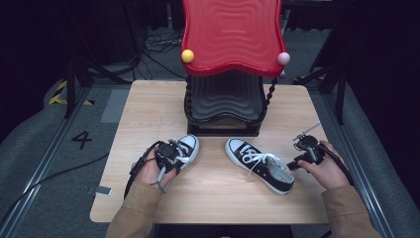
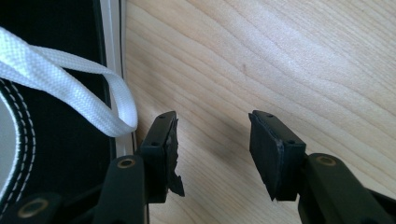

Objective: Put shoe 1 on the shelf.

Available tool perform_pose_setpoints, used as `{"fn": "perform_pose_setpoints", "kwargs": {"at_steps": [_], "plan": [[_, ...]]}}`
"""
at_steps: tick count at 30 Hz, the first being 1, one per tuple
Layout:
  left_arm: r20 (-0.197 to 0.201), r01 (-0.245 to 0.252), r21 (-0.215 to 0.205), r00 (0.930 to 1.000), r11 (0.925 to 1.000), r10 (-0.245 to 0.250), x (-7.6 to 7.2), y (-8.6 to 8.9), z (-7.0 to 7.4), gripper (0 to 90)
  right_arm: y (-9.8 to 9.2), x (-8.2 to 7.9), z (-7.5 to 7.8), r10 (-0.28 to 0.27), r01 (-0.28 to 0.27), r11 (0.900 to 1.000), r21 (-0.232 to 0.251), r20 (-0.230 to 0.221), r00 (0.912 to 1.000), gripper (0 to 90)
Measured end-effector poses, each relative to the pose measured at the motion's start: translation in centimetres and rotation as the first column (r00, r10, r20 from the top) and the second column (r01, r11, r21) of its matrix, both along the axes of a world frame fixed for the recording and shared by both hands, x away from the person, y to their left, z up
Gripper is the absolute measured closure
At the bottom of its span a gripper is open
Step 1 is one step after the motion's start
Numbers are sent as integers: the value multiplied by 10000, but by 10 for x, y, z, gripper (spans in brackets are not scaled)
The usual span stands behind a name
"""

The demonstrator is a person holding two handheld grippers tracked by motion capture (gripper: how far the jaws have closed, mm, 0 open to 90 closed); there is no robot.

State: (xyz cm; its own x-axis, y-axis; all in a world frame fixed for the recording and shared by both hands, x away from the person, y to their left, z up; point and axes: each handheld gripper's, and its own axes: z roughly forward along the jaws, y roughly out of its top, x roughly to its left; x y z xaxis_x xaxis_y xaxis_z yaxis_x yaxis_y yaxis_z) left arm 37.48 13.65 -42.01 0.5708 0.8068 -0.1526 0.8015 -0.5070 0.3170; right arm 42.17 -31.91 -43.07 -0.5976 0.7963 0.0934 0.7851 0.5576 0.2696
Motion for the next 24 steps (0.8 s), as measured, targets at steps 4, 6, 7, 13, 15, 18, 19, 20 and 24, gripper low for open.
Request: {"fn": "perform_pose_setpoints", "kwargs": {"at_steps": [4,6,7,13,15,18,19,20,24], "plan": [[-43,65,-75,10000,10000,-65,-1,-2,5,862,-1,-1,0,-26,26,10000,11,5,10000,524],[-89,107,-43,9999,9999,-107,-1,-3,8,863,-1,-1,1,-32,32,10000,15,29,10000,524],[-137,66,-170,9999,9998,-69,-2,-4,10,863,0,-1,2,-24,24,10000,25,27,10000,524],[-145,385,-391,9991,9985,-391,-4,-11,24,863,-4,-3,1,-90,90,10000,31,1,10000,528],[-89,562,-472,9984,9973,-566,-4,-17,30,863,-5,-4,1,-113,113,9999,58,-6,9999,528],[-19,760,-687,9971,9947,-763,-5,-21,38,863,-8,-5,1,-191,191,9998,98,-4,9998,528],[37,898,-724,9960,9933,-897,-5,-23,42,863,-9,-6,1,-187,187,9998,112,2,9998,528],[59,936,-729,9956,9929,-935,-5,-25,45,863,-10,-6,1,-221,221,9997,100,-2,9998,528],[237,1103,-788,9938,9908,-1087,-5,-33,57,862,-14,-8,0,-296,297,9995,133,-47,9996,534]]}}
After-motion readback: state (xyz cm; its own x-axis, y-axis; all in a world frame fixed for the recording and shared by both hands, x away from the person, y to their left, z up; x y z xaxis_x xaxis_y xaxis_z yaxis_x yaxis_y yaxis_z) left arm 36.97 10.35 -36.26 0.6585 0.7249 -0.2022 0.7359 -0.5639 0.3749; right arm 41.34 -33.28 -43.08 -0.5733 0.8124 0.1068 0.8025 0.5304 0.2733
